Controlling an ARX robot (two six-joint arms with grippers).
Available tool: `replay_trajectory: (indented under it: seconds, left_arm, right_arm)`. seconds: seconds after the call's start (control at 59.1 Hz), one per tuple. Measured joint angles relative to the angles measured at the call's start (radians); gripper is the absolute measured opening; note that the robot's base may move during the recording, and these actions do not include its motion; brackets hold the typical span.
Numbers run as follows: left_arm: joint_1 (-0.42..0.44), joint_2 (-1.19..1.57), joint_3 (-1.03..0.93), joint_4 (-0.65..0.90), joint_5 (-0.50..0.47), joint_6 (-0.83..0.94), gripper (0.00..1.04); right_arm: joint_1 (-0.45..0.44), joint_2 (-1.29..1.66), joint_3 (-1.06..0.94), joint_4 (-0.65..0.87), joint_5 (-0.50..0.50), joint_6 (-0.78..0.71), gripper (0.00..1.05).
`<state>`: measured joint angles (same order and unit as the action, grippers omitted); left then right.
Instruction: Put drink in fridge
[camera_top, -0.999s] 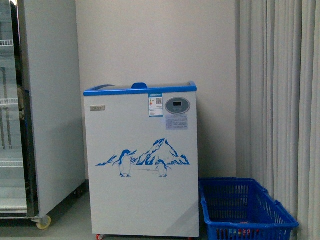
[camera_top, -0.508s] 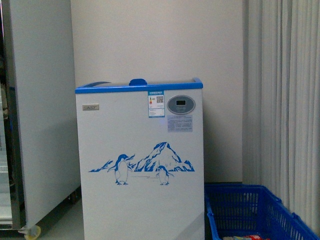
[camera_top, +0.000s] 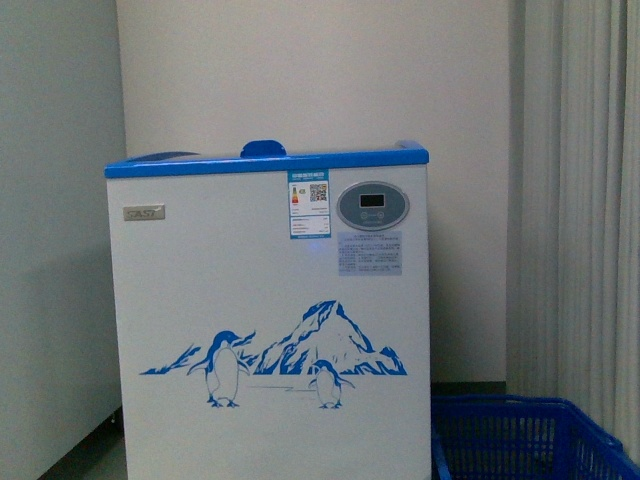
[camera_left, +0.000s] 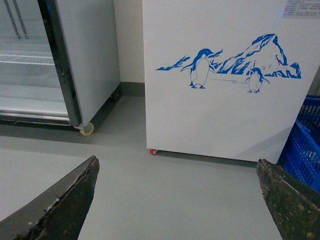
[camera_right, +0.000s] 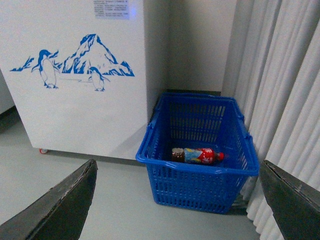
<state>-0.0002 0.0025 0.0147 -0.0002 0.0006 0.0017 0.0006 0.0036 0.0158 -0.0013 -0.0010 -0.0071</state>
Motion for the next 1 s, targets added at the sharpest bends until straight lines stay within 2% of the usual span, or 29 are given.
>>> replay_trajectory:
  seconds: [0.999]
  left_arm:
    - [0.0, 0.0, 0.0, 0.0, 0.0, 0.0, 0.97]
  right_arm:
    - [0.0, 0.0, 0.0, 0.0, 0.001, 0.0, 0.97]
